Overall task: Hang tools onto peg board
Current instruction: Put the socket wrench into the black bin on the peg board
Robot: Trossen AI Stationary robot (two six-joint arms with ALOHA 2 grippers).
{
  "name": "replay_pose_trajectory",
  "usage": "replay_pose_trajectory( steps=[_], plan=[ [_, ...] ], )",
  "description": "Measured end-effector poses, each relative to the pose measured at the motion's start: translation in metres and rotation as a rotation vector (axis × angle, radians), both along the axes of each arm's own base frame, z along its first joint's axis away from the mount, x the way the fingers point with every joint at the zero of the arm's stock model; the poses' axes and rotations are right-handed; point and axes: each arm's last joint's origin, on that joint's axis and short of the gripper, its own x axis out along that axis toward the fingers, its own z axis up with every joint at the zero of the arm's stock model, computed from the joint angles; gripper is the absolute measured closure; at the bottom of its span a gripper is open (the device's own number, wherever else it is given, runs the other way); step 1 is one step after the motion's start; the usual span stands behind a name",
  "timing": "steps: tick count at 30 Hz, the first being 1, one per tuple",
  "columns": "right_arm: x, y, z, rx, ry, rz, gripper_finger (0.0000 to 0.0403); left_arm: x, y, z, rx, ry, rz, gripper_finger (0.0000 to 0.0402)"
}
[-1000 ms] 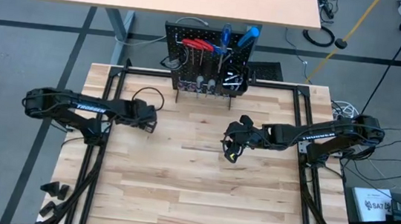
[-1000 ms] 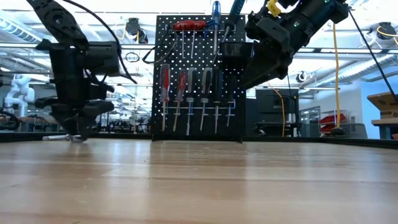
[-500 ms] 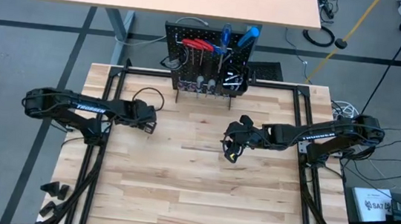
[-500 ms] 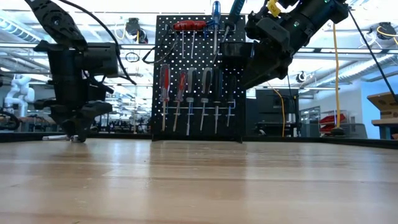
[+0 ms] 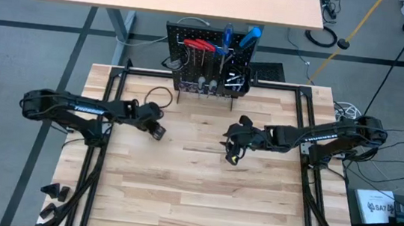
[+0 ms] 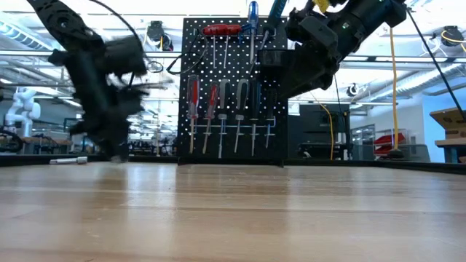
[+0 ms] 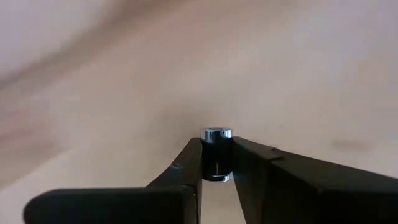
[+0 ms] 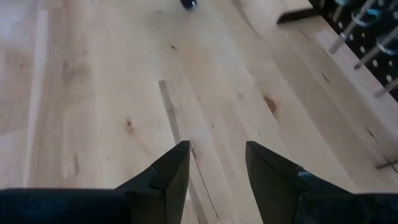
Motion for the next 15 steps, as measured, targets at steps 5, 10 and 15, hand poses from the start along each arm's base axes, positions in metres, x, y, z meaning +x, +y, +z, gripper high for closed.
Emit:
replay_pose_trajectory(
  steps=[5, 10, 15],
  plan=[
    [0.005, 0.018, 0.006, 0.006, -0.069, 0.218, 0.0254, 0.028, -0.021, 0.03, -0.1, -0.429, -0.374, 0.0344],
    [0.008, 0.045, 0.017, -0.008, -0.192, 0.479, 0.0254, 0.047, -0.064, 0.075, -0.088, -0.895, -0.721, 0.0343],
    [0.009, 0.064, 0.028, -0.081, -0.326, 0.597, 0.0254, 0.048, -0.102, 0.1, -0.022, -1.171, -0.929, 0.034]
  ],
)
